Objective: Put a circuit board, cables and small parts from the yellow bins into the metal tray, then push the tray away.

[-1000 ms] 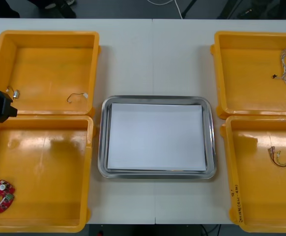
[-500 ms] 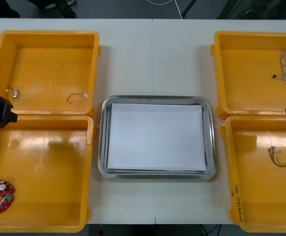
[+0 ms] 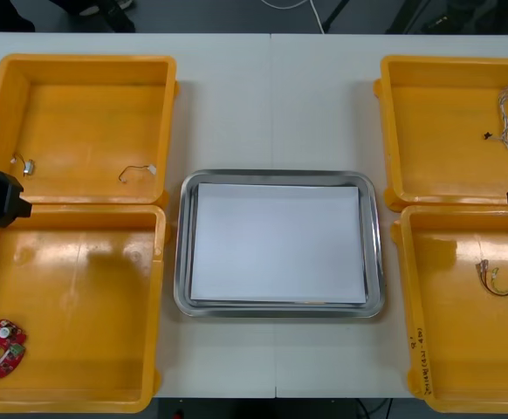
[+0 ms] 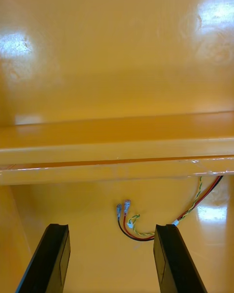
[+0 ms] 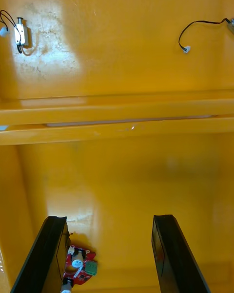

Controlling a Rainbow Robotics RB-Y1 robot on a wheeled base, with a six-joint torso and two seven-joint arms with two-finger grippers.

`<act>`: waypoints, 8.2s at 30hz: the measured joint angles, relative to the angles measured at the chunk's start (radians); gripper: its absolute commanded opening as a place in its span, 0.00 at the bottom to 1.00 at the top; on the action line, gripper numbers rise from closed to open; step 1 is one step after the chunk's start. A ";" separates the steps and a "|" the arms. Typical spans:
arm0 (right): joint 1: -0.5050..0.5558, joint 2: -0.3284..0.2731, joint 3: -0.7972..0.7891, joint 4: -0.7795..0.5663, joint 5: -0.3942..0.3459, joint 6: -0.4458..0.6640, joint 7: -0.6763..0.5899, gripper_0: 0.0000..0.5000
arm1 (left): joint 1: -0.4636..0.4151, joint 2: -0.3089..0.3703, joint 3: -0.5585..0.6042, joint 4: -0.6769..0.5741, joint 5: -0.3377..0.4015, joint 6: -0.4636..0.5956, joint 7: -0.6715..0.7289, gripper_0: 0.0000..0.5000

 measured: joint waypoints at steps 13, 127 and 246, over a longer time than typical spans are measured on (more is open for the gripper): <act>0.070 -0.007 -0.028 0.000 0.000 0.000 0.000 1.00 | 0.120 0.001 0.030 -0.054 0.000 0.000 0.001 1.00; 0.394 0.140 0.004 0.080 0.178 -0.421 -0.541 1.00 | 0.774 0.105 -0.166 0.050 -0.121 -0.928 0.007 1.00; -0.073 -0.081 0.127 -0.328 -0.266 0.095 -0.053 0.00 | 0.407 0.108 -0.337 0.058 -0.077 -0.669 0.131 1.00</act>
